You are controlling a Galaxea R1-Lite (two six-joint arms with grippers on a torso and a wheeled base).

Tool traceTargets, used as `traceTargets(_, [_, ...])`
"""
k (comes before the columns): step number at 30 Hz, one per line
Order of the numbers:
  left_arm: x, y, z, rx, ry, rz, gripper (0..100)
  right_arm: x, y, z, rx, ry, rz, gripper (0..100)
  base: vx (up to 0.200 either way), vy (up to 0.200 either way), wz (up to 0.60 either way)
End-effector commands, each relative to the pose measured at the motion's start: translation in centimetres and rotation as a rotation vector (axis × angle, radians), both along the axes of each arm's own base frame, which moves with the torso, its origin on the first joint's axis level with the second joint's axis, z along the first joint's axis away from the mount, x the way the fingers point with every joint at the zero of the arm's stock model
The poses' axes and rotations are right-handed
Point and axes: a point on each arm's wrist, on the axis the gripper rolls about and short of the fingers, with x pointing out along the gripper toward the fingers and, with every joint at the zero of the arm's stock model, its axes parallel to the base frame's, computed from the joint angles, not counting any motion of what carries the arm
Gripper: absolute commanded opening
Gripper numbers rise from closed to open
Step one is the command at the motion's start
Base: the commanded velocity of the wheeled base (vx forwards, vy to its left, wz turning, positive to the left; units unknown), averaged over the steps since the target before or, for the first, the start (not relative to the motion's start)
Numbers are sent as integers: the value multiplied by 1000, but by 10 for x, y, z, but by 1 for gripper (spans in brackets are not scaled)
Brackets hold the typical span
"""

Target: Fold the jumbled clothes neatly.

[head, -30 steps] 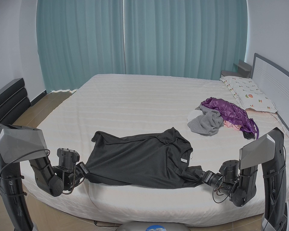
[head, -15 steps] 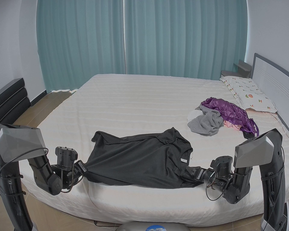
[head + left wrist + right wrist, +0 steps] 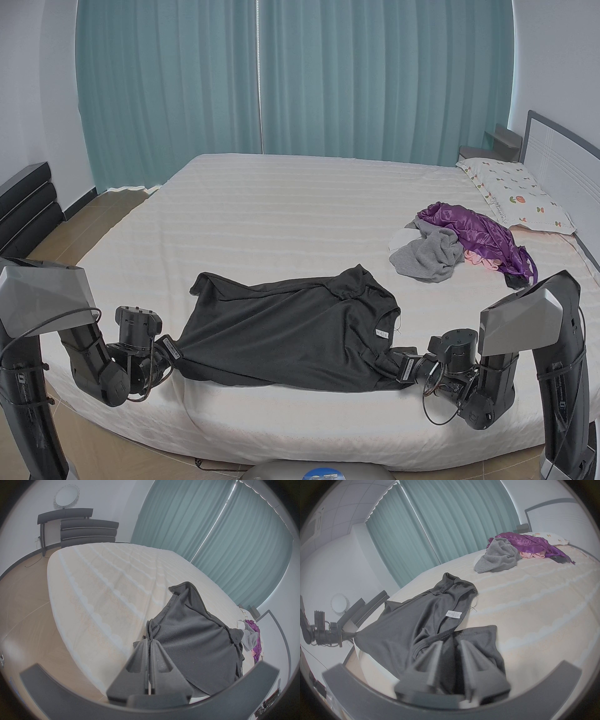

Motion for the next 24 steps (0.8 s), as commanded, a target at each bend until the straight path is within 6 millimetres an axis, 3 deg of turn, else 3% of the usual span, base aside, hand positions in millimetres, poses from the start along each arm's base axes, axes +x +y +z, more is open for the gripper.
traceTargets(1, [0,0,-1,2,5,-1,0,-6,-3,-4,-28,12,7,0,0,0,0])
traceTargets(15, [-2,0,1,2,1,-4,0,-19,-15,30,-15,-24,0,0,0,0,0])
traceTargets(19, [-2,-1,1,3,2,-7,0,-22,-13,27,-11,-8,11,0,0,0,0])
traceTargets(20, [-2,-1,1,3,2,-7,0,-23,-10,27,-13,-7,19,100,0,0,0])
traceTargets(24, [-3,-1,0,3,5,-7,0,-25,1,21,-14,-1,59,100,0,0,0])
